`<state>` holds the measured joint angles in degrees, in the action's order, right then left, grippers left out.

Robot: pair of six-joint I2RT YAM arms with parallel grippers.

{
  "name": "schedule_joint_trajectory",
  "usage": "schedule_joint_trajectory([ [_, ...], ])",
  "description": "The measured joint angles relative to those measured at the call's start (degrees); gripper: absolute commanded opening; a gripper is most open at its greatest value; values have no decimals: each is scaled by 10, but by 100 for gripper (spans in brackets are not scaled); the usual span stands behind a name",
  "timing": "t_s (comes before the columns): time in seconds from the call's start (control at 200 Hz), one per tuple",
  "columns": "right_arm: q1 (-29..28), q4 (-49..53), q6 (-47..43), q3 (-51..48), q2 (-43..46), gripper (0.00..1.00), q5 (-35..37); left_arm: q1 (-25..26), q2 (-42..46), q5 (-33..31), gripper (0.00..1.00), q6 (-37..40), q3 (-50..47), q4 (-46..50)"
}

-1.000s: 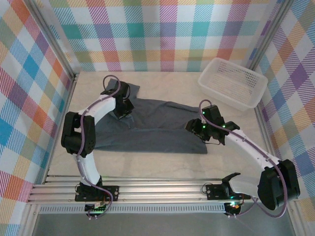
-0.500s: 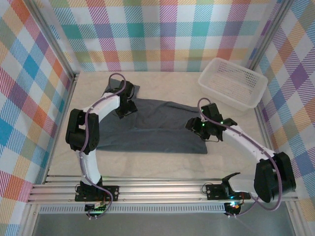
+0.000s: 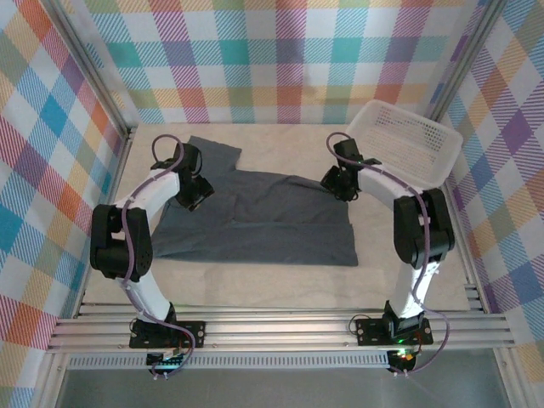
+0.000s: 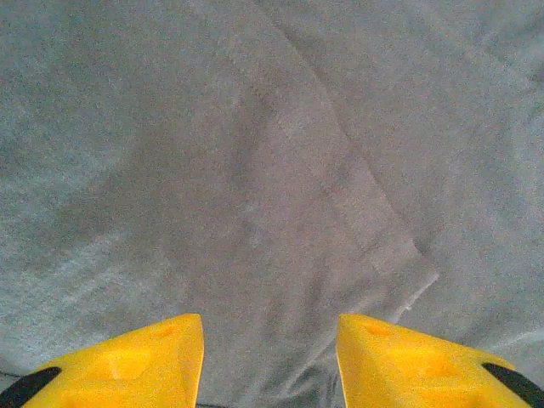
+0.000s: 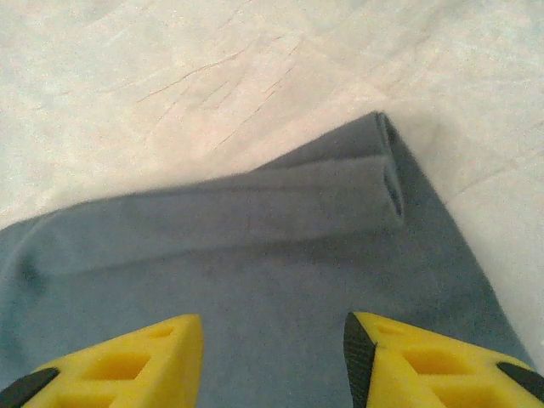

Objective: Fold and stack the t-shirts

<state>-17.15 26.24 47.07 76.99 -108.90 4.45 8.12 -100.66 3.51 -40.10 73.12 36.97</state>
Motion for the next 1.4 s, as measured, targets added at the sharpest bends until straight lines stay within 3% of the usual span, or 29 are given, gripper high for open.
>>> schedule_joint_trajectory([
  [0.225,9,28,43,5,-12,48,33,-8,-14,14,44,5,37,8],
  [0.375,10,46,77,15,-13,38,42,-31,-46,11,40,9,98,11],
  [0.485,1,36,87,2,-4,38,52,-38,-46,9,40,6,97,21],
  [0.895,-174,18,86,-191,202,38,34,-75,116,-30,35,-84,-166,55],
  [1.045,-174,17,95,-268,210,39,5,-83,138,-37,34,-90,-186,48],
  [1.235,-173,28,95,-273,168,38,-9,-87,94,-25,31,-104,-239,16],
  [1.399,-172,53,105,-276,172,41,-19,-85,165,-27,31,-128,-305,-14],
])
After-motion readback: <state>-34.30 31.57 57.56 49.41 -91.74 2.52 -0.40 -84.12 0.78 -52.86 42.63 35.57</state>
